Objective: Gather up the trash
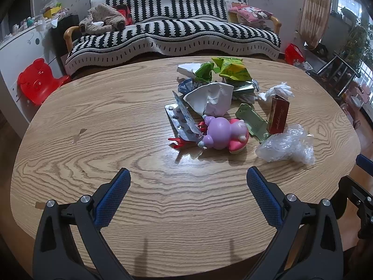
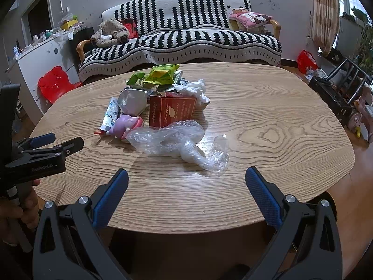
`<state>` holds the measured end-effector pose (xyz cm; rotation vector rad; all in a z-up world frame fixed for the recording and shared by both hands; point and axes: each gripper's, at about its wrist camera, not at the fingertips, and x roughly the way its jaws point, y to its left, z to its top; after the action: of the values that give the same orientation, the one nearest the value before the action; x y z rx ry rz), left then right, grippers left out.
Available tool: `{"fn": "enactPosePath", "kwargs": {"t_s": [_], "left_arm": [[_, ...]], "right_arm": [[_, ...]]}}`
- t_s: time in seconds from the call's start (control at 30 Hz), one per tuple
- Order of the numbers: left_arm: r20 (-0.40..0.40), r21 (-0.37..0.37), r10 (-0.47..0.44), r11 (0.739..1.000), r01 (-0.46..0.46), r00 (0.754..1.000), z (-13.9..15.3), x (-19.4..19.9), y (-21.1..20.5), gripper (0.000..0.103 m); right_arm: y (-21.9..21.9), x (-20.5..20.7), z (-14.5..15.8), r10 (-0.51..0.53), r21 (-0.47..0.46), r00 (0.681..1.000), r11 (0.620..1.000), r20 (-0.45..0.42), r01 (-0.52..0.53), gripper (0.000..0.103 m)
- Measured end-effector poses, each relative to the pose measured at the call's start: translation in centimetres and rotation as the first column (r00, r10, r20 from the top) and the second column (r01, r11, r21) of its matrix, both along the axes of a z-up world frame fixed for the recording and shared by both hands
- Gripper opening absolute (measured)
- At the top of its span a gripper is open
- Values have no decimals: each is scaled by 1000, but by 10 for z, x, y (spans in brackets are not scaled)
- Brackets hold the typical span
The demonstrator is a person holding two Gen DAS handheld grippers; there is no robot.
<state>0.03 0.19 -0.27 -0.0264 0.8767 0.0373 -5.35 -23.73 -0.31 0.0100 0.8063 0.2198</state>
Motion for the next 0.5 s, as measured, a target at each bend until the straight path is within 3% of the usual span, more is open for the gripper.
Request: {"fn": "enactPosePath", "kwargs": {"t_s": [0.5], "left_arm": [[-4, 5, 1, 1000, -1, 1000, 0, 0, -1, 97]], "right_arm": [[0, -1, 1, 0, 0, 1000, 1000, 0, 0, 97]]}}
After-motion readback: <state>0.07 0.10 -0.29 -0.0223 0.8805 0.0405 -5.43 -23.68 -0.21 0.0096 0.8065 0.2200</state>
